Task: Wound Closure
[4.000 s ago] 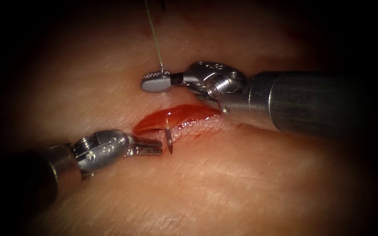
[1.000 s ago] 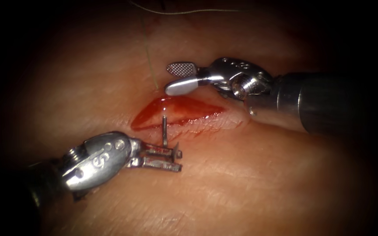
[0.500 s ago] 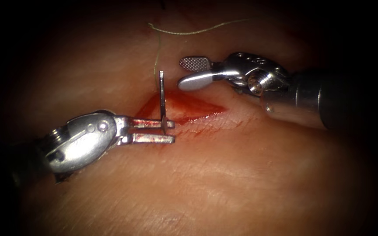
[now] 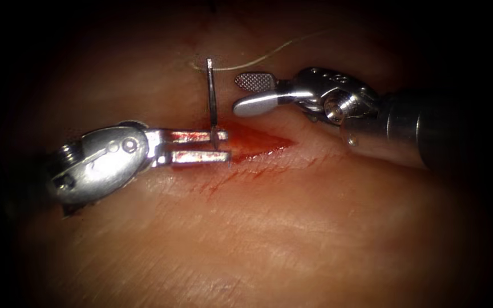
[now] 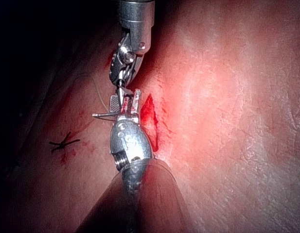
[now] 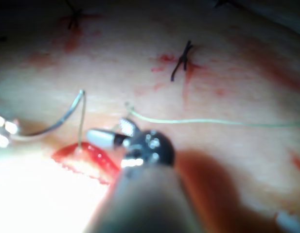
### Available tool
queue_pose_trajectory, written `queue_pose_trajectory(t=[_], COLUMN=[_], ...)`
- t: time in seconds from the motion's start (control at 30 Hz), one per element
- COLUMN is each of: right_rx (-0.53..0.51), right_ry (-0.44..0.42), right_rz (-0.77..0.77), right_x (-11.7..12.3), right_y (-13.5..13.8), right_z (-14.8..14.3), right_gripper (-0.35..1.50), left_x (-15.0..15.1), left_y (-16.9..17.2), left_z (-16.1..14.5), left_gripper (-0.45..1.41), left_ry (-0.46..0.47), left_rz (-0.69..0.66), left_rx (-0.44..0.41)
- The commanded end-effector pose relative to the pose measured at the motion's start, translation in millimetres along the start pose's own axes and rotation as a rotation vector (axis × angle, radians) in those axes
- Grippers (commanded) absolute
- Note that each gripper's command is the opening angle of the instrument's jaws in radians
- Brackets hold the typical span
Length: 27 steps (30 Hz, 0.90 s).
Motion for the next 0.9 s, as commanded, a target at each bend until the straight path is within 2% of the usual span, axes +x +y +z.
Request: queue_pose_trajectory(t=[0.03, 0.23, 0.27, 0.57, 0.77, 0.9], right_rx=[0.003, 0.003, 0.003, 0.003, 0.004, 0.006], right_ry=[0.001, 0.001, 0.001, 0.001, 0.001, -0.001], right_rz=[-0.003, -0.001, 0.005, 0.031, 0.042, 0.057], right_x=[0.1, 0.3, 0.2, 0.4, 0.9, 2.4], right_y=[0.4, 0.3, 0.3, 0.2, 0.0, -0.3], right_z=[0.7, 0.6, 0.6, 0.4, 0.1, -0.9], right_gripper=[1.18, 1.18, 1.18, 1.16, 1.15, 1.11], left_x=[-0.7, -0.6, -0.3, 0.4, 0.4, 0.1], left_y=[-0.9, -3.9, -5.8, -9.4, -9.6, -7.9], left_z=[0.5, 0.1, -0.6, -1.8, -1.6, -1.3], left_gripper=[-0.45, -0.45, -0.45, -0.45, -0.45, -0.45], left_ry=[-0.002, -0.019, -0.027, -0.071, -0.073, -0.06], left_rz=[0.017, 0.102, 0.139, 0.225, 0.24, 0.253], left_rx=[0.008, 0.058, 0.086, 0.15, 0.151, 0.138])
